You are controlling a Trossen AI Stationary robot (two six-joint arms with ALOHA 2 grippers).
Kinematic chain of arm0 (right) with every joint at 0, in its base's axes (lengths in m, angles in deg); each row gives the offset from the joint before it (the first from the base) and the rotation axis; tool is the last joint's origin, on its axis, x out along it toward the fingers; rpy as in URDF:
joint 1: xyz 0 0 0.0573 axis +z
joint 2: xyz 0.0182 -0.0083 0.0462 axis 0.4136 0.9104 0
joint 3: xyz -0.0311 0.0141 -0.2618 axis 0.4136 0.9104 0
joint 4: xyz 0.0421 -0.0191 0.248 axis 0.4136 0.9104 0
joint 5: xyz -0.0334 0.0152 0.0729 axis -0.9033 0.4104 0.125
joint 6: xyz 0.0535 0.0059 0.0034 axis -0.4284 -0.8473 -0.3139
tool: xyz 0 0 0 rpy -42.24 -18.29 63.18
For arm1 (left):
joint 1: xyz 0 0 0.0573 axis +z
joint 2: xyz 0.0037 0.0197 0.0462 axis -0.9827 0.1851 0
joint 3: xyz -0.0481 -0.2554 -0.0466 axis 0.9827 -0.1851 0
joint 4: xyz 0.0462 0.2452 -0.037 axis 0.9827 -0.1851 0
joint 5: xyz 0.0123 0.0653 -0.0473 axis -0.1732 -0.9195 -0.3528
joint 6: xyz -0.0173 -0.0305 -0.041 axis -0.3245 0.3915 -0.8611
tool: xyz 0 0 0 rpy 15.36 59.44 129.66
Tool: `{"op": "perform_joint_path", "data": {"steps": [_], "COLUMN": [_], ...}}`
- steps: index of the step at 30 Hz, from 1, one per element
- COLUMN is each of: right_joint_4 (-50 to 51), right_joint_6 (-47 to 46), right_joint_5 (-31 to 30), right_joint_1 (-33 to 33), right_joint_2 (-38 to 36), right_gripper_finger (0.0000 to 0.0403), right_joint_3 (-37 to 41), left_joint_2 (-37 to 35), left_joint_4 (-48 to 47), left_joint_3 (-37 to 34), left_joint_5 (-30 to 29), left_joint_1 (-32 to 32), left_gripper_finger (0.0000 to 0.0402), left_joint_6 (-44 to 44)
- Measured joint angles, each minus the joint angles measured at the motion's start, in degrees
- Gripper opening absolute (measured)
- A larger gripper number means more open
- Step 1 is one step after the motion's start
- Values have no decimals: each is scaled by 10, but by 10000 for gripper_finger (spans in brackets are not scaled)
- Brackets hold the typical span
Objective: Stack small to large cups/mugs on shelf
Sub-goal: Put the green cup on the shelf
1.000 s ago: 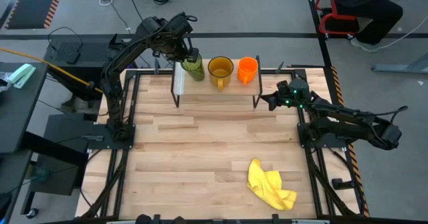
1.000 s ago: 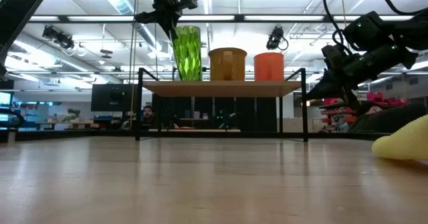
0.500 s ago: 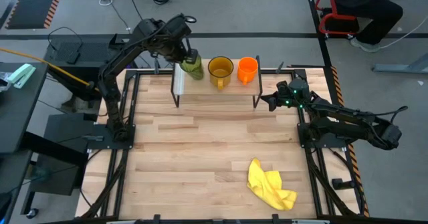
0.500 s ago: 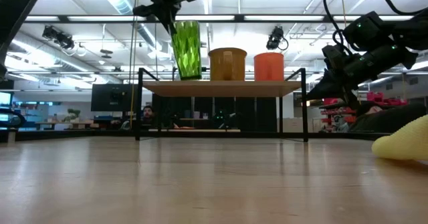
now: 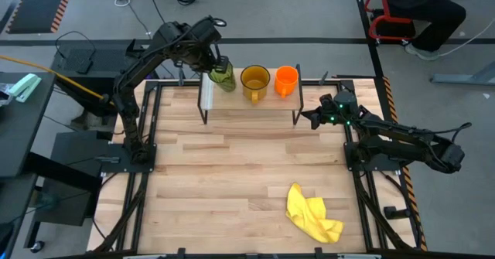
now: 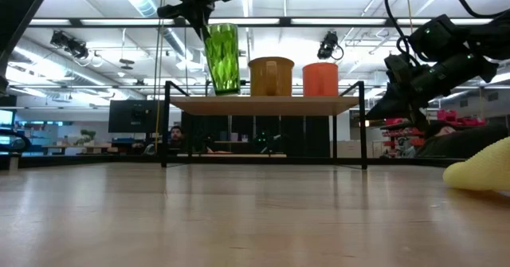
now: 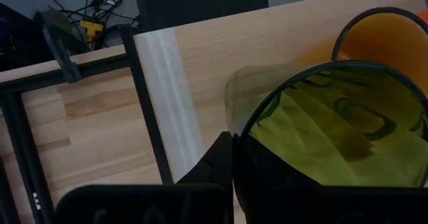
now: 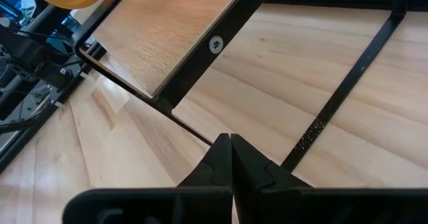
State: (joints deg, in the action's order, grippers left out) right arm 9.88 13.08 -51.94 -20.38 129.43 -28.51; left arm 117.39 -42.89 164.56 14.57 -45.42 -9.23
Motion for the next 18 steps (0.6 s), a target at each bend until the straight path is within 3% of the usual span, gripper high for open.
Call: {"op": "perform_joint_path", "data": {"steps": [18], "right_joint_4": [0], "right_joint_6": [1], "right_joint_5": [7], "right_joint_1": [0], "right_joint_2": [0], "right_gripper_finger": [0], "right_joint_3": [0], "left_joint_2": [0], "left_joint_4": [0], "left_joint_3": [0], "left_joint_5": [-7], "left_joint_1": [-8], "left_gripper_finger": [12], "left_joint_6": [-14]}}
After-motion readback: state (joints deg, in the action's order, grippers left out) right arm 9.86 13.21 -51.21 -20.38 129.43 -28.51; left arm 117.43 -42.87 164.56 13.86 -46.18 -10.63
